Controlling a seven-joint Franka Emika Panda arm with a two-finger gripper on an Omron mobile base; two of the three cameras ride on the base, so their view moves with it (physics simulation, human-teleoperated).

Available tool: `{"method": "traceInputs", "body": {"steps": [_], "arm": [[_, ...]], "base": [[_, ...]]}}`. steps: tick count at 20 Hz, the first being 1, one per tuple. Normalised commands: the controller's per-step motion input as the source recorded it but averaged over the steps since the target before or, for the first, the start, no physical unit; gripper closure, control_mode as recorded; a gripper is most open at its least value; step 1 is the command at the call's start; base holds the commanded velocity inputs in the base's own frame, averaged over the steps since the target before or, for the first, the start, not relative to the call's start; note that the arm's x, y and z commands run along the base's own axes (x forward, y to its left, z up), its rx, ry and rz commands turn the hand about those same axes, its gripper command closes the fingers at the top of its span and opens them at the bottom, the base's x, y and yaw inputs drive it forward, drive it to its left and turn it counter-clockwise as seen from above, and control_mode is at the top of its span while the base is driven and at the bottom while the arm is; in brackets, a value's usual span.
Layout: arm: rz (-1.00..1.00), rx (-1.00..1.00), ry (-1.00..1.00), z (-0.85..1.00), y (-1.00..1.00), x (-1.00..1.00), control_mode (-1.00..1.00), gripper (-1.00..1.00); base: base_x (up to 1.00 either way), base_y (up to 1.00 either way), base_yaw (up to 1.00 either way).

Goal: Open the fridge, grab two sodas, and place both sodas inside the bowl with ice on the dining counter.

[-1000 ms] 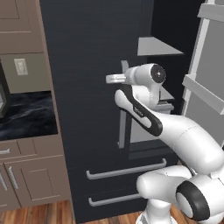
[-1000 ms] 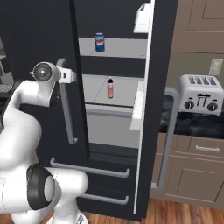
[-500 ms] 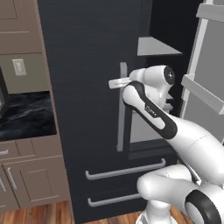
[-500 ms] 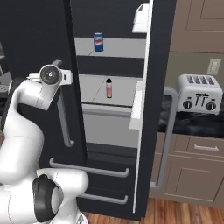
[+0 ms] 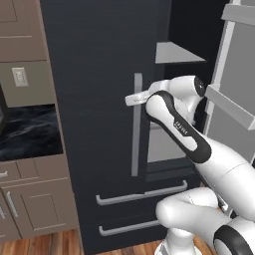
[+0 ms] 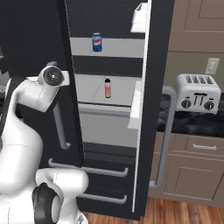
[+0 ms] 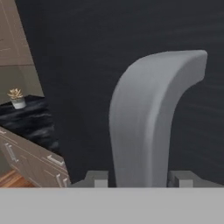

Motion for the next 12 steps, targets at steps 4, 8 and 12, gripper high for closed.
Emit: {"method": "traceInputs", "body": {"steps": [4,8,12], "arm": [[0.08,-0.01,0.00,-0.05,1.00,-0.47,-1.00,1.00],[0.06,-0.03,0.00,-0.03,1.00,-0.49,-1.00,1.00],[0.06,-0.03,0.00,-0.04,1.00,-0.49,-1.00,1.00]], "base": [[0.00,0.00,0.00],[0.00,0.00,0.00],[0.00,0.00,0.00]]}}
